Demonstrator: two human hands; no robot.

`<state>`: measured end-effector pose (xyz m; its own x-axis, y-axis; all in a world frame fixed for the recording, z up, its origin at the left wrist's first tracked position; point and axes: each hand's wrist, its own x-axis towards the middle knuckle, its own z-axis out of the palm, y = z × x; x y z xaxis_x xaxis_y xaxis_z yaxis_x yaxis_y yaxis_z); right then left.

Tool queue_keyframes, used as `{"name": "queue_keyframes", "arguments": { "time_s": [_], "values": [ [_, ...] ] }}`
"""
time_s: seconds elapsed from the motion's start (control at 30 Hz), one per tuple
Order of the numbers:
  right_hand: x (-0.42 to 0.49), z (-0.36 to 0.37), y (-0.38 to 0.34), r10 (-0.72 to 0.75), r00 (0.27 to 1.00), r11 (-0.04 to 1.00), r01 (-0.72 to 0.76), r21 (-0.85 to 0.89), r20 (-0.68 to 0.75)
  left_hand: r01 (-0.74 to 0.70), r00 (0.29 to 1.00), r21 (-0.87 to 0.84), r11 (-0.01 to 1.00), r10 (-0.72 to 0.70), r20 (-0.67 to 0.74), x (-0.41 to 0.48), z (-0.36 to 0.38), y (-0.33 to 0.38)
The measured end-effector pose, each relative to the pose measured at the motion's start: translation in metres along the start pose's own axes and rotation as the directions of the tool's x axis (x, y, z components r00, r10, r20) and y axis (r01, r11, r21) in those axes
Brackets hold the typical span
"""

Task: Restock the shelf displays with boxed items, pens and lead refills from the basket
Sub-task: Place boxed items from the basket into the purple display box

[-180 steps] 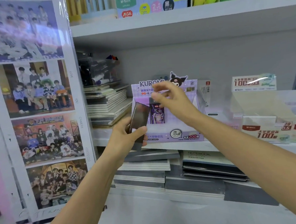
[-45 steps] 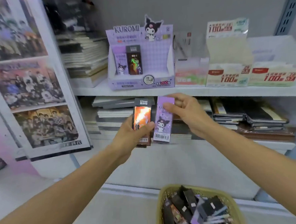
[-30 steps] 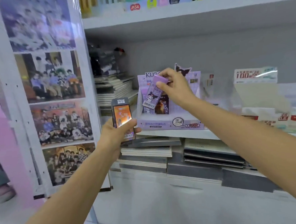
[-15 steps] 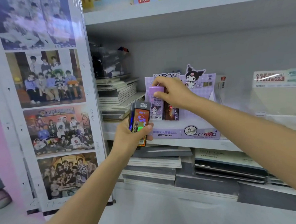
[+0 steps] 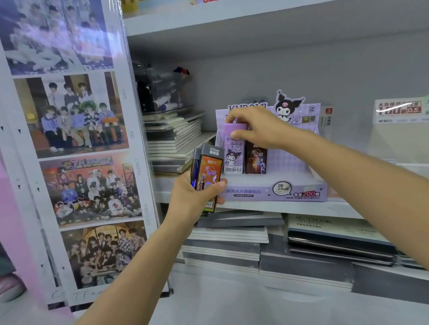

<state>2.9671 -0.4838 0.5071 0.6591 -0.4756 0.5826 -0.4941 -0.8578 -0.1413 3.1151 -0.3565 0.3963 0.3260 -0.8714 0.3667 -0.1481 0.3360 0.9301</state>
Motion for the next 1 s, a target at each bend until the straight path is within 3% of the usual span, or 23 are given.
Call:
{"name": "queue_keyframes", "arguments": {
  "time_s": [0.17,0.3,0.47,0.6,0.67,0.73,0.83,0.9,1.0],
  "values": [
    [-0.004,0.015,-0.007,-0.010,1.000,0.999,0.009,-0.030,-0.020,0.010,0.999,-0.018,1.000,-0.010,-0.033,0.002,0.003,0.000],
    [-0.004,0.009,0.003,0.006,0.998,0.994,-0.013,0.112,0.065,0.002,1.000,-0.017,1.000,-0.003,-0.028,0.002,0.003,0.000],
    [-0.015,0.031,0.005,-0.035,0.985,0.999,0.037,0.010,-0.171,0.015,0.999,-0.011,1.000,-0.016,-0.031,0.002,0.004,0.001],
    [-0.019,0.038,0.009,-0.046,0.981,0.991,0.021,-0.131,-0.189,0.010,1.000,0.000,1.000,-0.010,-0.027,0.002,0.004,0.004],
    [-0.025,0.032,0.007,-0.048,0.966,0.999,0.044,-0.022,-0.253,-0.013,1.000,0.007,1.000,0.013,-0.025,0.002,0.005,0.006],
    [-0.035,0.023,0.001,-0.009,0.942,0.966,0.095,0.240,-0.337,-0.029,0.999,-0.001,1.000,0.029,-0.013,0.003,0.008,0.009],
    [-0.050,0.014,-0.014,0.054,0.986,0.826,0.047,0.562,-0.161,-0.037,0.999,-0.042,0.998,0.038,0.024,0.001,0.020,0.015],
    [-0.056,0.011,-0.016,0.055,0.998,0.797,-0.019,0.604,-0.041,-0.043,0.996,-0.088,0.995,0.050,0.070,0.000,0.029,0.019],
    [-0.059,-0.004,-0.007,0.158,0.985,0.758,-0.073,0.648,-0.074,0.015,0.995,-0.133,0.991,-0.001,0.103,0.002,0.037,0.022]
  ]
}}
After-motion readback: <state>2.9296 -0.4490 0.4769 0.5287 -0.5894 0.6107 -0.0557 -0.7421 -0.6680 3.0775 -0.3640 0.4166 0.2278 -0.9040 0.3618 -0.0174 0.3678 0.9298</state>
